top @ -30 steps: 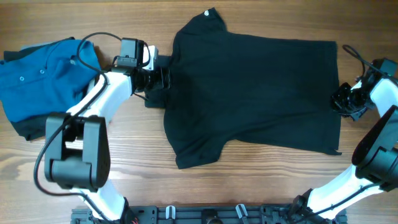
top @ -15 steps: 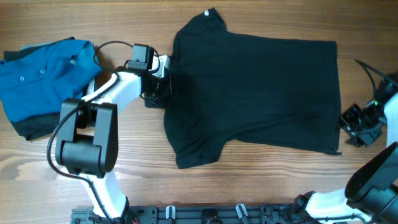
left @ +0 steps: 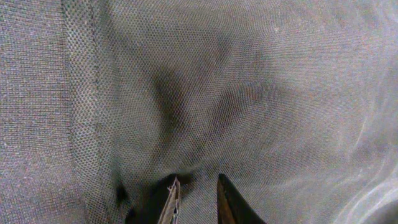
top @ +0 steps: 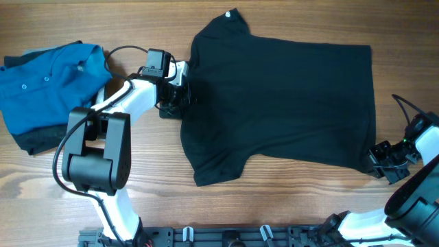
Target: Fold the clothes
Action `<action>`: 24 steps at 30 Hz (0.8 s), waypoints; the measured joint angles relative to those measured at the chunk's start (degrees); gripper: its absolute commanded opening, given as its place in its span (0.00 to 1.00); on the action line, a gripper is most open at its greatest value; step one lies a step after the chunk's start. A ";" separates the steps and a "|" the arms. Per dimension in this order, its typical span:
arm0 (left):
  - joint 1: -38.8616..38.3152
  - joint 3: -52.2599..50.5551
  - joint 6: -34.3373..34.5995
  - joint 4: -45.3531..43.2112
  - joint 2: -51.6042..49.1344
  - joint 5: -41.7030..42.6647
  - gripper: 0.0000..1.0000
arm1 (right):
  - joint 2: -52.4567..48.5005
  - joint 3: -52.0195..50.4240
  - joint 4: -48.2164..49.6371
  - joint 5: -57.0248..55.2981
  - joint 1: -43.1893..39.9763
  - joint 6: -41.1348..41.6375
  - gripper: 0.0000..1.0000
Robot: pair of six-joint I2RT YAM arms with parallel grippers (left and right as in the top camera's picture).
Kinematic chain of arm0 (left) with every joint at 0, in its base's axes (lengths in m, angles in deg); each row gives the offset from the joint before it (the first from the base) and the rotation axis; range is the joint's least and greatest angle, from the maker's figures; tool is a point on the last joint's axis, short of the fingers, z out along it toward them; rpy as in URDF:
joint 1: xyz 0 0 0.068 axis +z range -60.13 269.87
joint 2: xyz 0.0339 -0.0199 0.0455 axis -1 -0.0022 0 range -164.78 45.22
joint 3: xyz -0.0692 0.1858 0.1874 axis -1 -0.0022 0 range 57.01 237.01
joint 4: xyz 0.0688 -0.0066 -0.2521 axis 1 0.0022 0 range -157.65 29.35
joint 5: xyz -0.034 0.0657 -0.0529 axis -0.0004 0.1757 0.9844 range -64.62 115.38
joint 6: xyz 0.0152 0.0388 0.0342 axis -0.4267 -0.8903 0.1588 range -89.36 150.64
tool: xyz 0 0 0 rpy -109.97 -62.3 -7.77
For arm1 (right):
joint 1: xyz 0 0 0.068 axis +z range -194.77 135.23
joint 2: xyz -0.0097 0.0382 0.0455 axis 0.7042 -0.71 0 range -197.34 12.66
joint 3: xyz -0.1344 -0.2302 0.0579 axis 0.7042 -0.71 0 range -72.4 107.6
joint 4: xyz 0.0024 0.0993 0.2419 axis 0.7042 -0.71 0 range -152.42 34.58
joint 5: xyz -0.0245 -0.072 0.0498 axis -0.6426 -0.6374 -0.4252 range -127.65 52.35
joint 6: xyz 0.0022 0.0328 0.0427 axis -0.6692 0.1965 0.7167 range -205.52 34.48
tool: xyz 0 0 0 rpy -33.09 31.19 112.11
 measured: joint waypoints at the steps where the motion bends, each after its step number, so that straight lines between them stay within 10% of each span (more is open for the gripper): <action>1: 0.00 0.00 0.00 0.00 0.00 0.00 0.31 | 0.00 0.57 -0.57 -0.39 -0.33 0.24 0.04; 5: -0.17 0.04 0.09 -0.24 0.04 1.33 0.45 | 0.00 2.45 -2.25 -3.23 -2.99 2.14 0.04; 8: -0.26 0.04 0.17 -0.37 0.13 1.97 0.60 | 0.00 2.49 -2.47 -3.78 -3.23 2.54 0.34; 12: -0.42 0.35 0.17 0.48 0.87 3.26 0.75 | 0.00 4.87 -3.26 -2.73 -3.23 2.05 0.35; 24: -0.28 0.94 0.20 34.95 21.44 2.78 0.56 | 1.86 12.22 -9.20 6.58 -3.23 -3.39 0.59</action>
